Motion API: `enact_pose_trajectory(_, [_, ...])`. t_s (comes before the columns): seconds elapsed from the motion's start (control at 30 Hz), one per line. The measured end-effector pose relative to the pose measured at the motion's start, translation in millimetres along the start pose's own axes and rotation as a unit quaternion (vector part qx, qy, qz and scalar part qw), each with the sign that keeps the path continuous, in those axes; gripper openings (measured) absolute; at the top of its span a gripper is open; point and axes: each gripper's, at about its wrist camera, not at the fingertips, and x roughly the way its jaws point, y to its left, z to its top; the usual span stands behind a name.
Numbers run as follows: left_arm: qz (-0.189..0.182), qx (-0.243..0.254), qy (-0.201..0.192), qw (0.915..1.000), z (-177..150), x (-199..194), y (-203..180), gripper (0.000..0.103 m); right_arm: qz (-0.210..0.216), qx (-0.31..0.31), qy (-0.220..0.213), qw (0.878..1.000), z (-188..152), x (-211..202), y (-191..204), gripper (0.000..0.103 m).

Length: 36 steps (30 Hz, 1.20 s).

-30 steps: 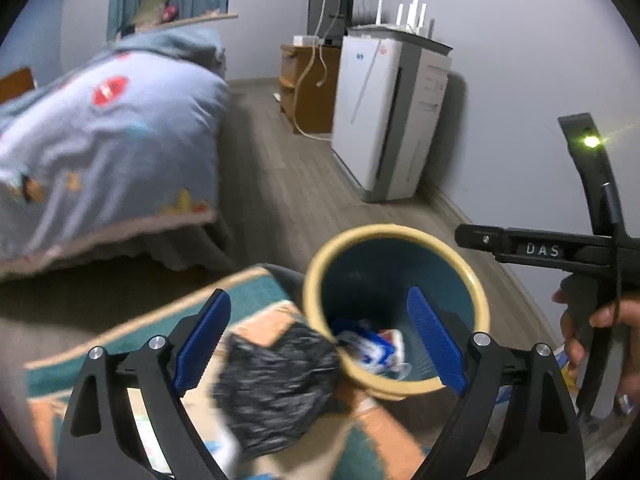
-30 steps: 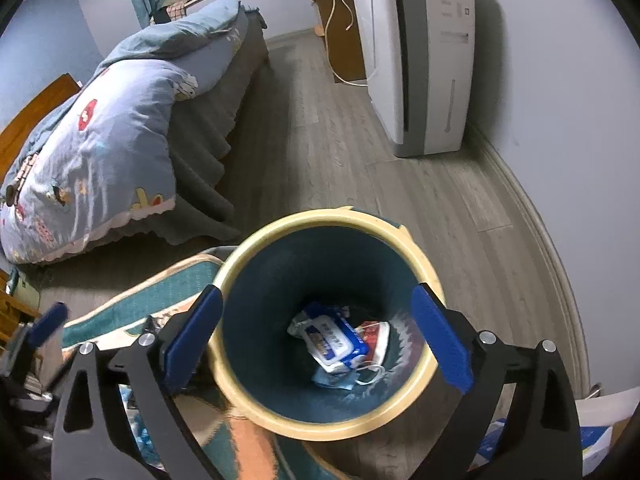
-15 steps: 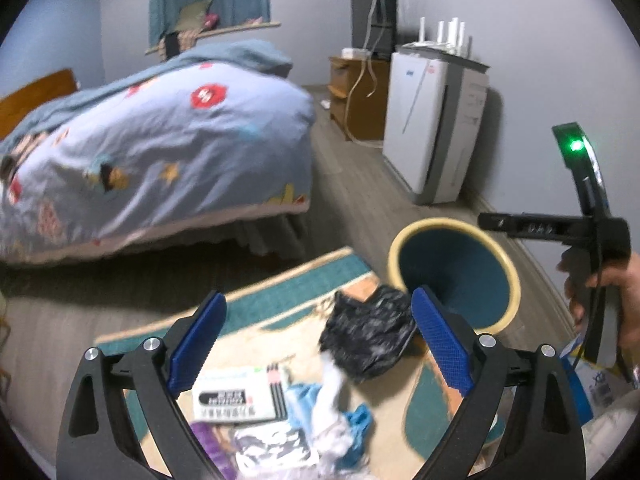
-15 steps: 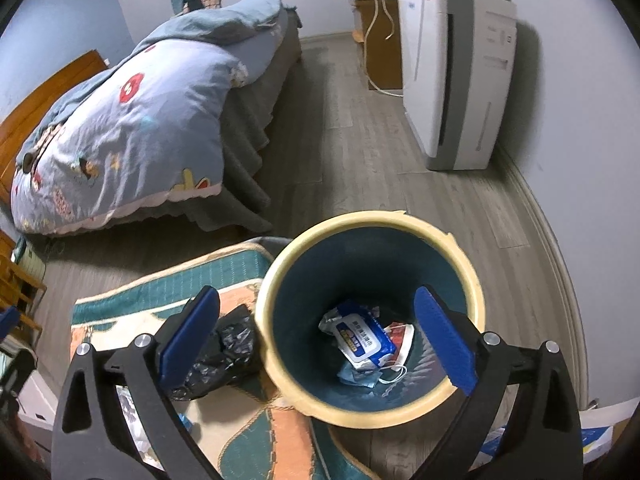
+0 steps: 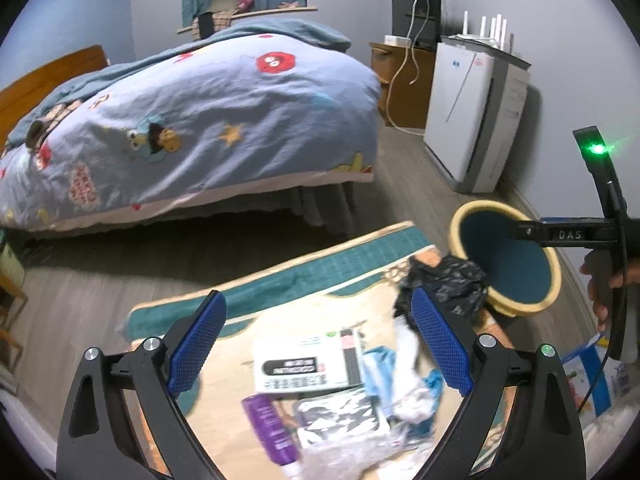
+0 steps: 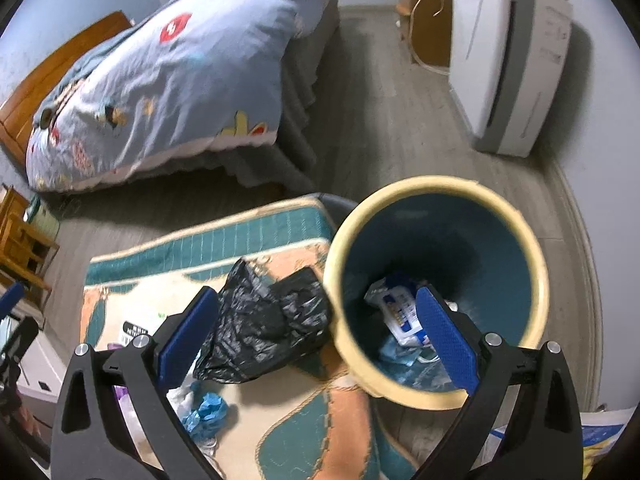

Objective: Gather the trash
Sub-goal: 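Grasp the black plastic bag with the right tool while the left tool grasps the white tissue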

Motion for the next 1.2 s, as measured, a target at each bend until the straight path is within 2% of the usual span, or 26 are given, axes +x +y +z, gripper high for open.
enact_pose_trajectory(0.13, [0.013, 0.0, 0.011, 0.9999, -6, 4, 15, 0.093, 0.004, -0.01, 0.029, 1.0, -6, 19, 13, 0.097])
enact_pose_trajectory(0.27, [0.013, -0.011, 0.021, 0.9996, -8, 11, 28, 0.093, -0.01, -0.006, 0.059, 0.998, -9, 36, 15, 0.097])
enact_pose_trajectory(0.5, [0.016, -0.005, 0.038, 0.9991, -11, 26, 37, 0.093, -0.01, 0.037, 0.097, 0.995, -13, 66, 3, 0.097])
enact_pose_trajectory(0.67, [0.013, -0.01, 0.048, 0.9987, -12, 38, 42, 0.093, 0.003, 0.046, 0.119, 0.992, -14, 82, 4, 0.095])
enact_pose_trajectory(0.73, [0.013, -0.01, 0.054, 0.9984, -11, 44, 44, 0.093, 0.012, 0.043, 0.131, 0.99, -15, 87, 6, 0.091])
enact_pose_trajectory(0.8, [0.013, -0.01, 0.059, 0.9981, -11, 48, 44, 0.093, 0.016, 0.034, 0.15, 0.988, -18, 95, 9, 0.078])
enact_pose_trajectory(0.83, [0.012, -0.01, 0.062, 0.998, -11, 51, 44, 0.093, 0.014, 0.029, 0.157, 0.987, -19, 99, 11, 0.076])
enact_pose_trajectory(0.93, [0.007, -0.012, 0.072, 0.9973, -11, 59, 42, 0.093, 0.005, -0.004, 0.156, 0.988, -18, 98, 21, 0.062])
enact_pose_trajectory(1.0, [0.003, -0.011, 0.078, 0.9969, -11, 63, 39, 0.093, 0.006, -0.02, 0.167, 0.986, -20, 101, 24, 0.049])
enact_pose_trajectory(1.03, [0.002, -0.008, 0.082, 0.9966, -13, 66, 36, 0.093, 0.008, -0.025, 0.171, 0.985, -21, 103, 25, 0.046])
enact_pose_trajectory(1.13, [-0.004, 0.005, 0.097, 0.9952, -17, 75, 24, 0.093, 0.015, -0.031, 0.167, 0.985, -20, 100, 24, 0.036])
enact_pose_trajectory(1.17, [-0.008, 0.011, 0.104, 0.9945, -19, 78, 19, 0.093, 0.021, -0.03, 0.161, 0.986, -18, 96, 23, 0.027])
enact_pose_trajectory(1.2, [-0.01, 0.017, 0.109, 0.9938, -21, 80, 15, 0.093, 0.024, -0.029, 0.156, 0.987, -17, 94, 22, 0.027])
